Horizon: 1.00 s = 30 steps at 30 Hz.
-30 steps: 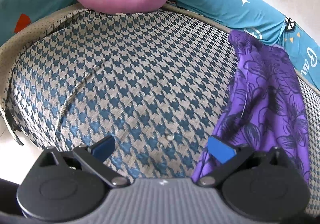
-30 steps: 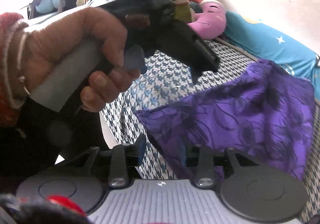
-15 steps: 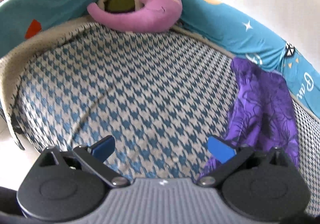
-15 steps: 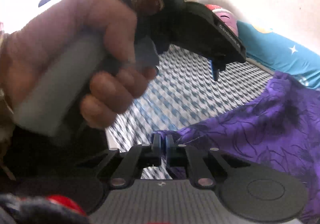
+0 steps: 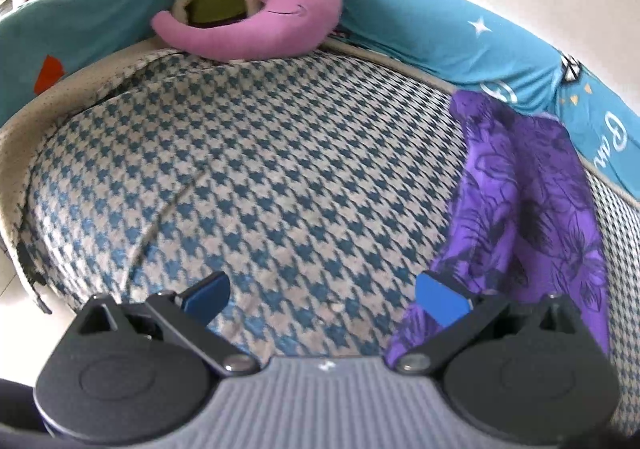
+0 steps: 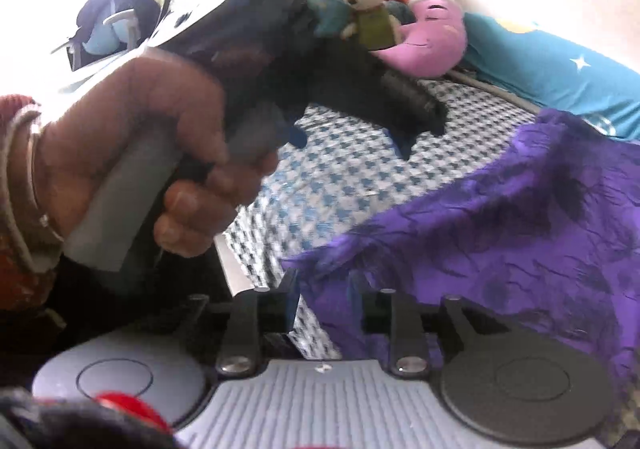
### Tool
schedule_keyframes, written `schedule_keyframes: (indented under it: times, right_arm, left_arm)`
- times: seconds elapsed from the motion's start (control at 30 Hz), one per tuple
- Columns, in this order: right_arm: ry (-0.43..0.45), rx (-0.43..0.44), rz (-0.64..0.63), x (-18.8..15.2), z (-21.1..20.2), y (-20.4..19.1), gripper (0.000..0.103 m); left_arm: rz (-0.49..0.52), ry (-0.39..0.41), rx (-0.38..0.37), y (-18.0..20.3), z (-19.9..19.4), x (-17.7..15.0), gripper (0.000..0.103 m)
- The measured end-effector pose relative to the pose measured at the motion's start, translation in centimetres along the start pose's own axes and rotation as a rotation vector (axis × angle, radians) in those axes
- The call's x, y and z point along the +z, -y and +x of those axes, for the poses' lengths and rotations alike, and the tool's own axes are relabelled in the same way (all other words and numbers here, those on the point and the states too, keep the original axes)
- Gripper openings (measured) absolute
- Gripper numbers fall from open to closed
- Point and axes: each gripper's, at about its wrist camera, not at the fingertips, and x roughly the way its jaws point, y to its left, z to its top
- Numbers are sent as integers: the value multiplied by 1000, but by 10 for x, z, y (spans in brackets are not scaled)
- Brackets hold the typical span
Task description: Fold clothes
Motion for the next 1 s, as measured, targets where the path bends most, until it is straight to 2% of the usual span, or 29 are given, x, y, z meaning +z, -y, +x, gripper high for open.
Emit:
schedule_keyframes:
  times: [0.2,0.37,0.6,0.87,1.0]
  right_arm:
    - [-22,-52,-5,2,-20,20,38]
    - [-48,-93,39,6,-26,55,39]
    - [-42,-148,50,12,-36,99,39]
    - [-19,-183,204,11,-37,153,39]
    - [-8,-175,256,13,-34,168,39]
  left_arm:
    - [37,-39,-27,21,12,-2,103]
    - [62,-53,-55,43,21,4,103]
    - [144,-42,-74,81,33,18,103]
    - [191,-40,-74,108,53,32,103]
    - [198,-40,-48,116,66,41,103]
